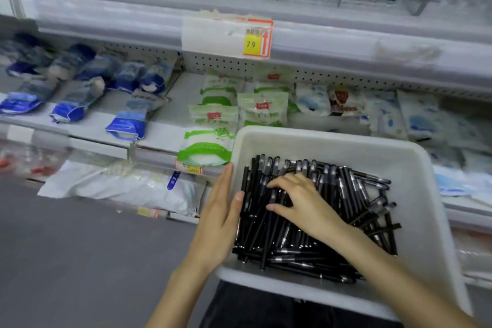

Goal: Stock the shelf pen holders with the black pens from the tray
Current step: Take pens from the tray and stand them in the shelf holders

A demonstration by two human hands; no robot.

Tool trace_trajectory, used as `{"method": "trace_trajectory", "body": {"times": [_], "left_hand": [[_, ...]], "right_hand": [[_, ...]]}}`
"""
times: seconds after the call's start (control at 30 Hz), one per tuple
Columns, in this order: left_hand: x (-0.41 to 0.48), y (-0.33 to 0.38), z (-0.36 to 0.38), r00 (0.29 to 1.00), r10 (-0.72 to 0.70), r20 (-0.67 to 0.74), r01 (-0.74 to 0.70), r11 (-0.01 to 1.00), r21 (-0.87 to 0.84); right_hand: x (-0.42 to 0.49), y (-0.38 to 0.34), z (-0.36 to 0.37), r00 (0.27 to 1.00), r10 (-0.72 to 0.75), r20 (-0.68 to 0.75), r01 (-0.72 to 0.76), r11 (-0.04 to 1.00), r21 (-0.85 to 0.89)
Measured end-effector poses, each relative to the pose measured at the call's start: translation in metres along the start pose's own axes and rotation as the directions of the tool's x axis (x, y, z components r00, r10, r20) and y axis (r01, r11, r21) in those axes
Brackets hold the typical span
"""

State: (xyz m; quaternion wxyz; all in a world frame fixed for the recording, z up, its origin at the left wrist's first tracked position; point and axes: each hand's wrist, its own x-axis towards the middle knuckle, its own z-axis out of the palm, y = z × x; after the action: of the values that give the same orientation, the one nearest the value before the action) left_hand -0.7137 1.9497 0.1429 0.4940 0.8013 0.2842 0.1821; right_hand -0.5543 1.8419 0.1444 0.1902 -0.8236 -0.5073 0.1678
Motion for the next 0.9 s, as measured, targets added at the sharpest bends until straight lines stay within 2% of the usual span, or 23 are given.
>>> {"method": "trace_trajectory", "body": {"times": [0.07,0.17,0.23,0.33,0.47,0.5,0.6,0.7,0.77,0.9], "left_hand": [[0.000,-0.001,0.000,1.000,-0.001,-0.004,0.001,1.000,-0.012],[-0.002,-0.001,0.000,1.000,-0.020,0.000,0.020,0.999,-0.029],[-0.002,-0.001,0.000,1.000,-0.027,0.003,0.027,0.999,-0.029],[-0.001,0.000,-0.001,1.000,-0.026,0.004,0.026,0.999,-0.028],[0.000,0.003,-0.003,1.000,-0.018,-0.019,0.018,1.000,0.000],[0.000,0.004,-0.004,0.999,-0.018,-0.033,0.018,1.000,0.013],[-0.001,0.014,-0.013,0.997,-0.003,-0.084,0.005,1.000,0.025],[-0.001,0.033,-0.030,0.988,0.058,-0.146,-0.056,0.998,0.015],[0.001,0.052,-0.044,0.970,0.135,-0.202,-0.143,0.989,-0.028],[0.006,0.101,-0.066,0.923,0.275,-0.270,-0.318,0.940,-0.127]], "right_hand": [[-0.003,0.001,0.001,1.000,0.017,-0.018,-0.016,0.997,0.069],[-0.003,-0.001,-0.001,0.991,0.124,-0.057,-0.099,0.939,0.330],[-0.002,-0.004,-0.003,0.975,0.210,-0.078,-0.138,0.838,0.528],[-0.004,-0.011,-0.004,0.950,0.306,-0.062,-0.180,0.699,0.692],[-0.010,-0.020,-0.007,0.925,0.372,0.079,-0.254,0.448,0.858],[-0.012,-0.022,-0.007,0.925,0.368,0.094,-0.261,0.436,0.861],[-0.019,-0.027,-0.014,0.936,0.336,0.101,-0.265,0.489,0.831],[-0.024,-0.039,-0.043,0.956,0.290,0.052,-0.195,0.490,0.850],[-0.023,-0.053,-0.075,0.963,0.268,-0.041,-0.094,0.473,0.876],[-0.017,-0.095,-0.147,0.938,0.168,-0.304,0.179,0.517,0.837]]}}
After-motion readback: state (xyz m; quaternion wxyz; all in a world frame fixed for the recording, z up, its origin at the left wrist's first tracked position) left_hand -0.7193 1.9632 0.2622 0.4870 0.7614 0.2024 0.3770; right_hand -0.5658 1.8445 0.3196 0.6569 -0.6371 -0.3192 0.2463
